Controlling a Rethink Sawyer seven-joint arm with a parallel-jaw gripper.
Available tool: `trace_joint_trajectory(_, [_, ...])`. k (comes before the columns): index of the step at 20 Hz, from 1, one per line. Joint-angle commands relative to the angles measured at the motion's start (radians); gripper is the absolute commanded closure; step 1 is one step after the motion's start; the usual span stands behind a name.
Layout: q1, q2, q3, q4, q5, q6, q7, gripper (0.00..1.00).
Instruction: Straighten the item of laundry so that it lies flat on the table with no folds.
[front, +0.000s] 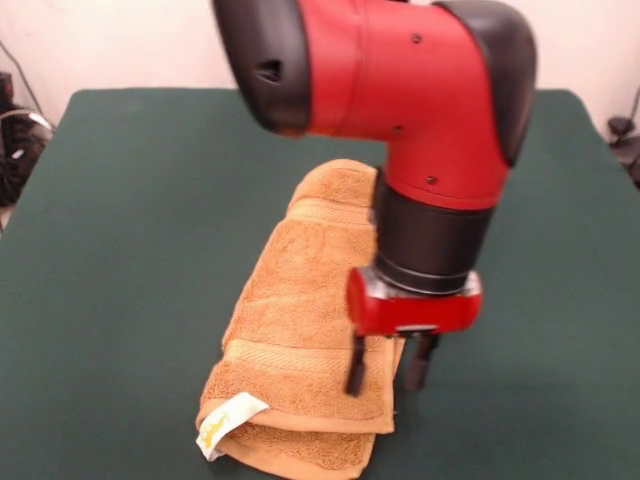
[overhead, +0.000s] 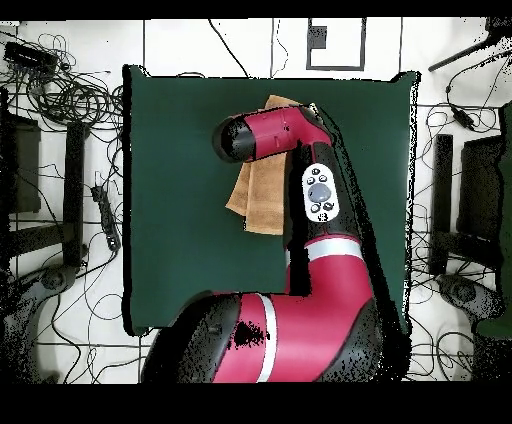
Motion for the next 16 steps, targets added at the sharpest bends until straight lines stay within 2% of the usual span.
trace_joint_trajectory(1, [0.026,0.038,-0.003,0.057,-0.019,-0.013,0.022,0.00])
trace_joint_trajectory(8, [0.048,0.170,0.032,-0.050,0.050,-0.016,0.127,0.00])
trace_joint_trajectory(16, [0.064,0.183,0.031,-0.057,0.098,-0.036,0.150,0.00])
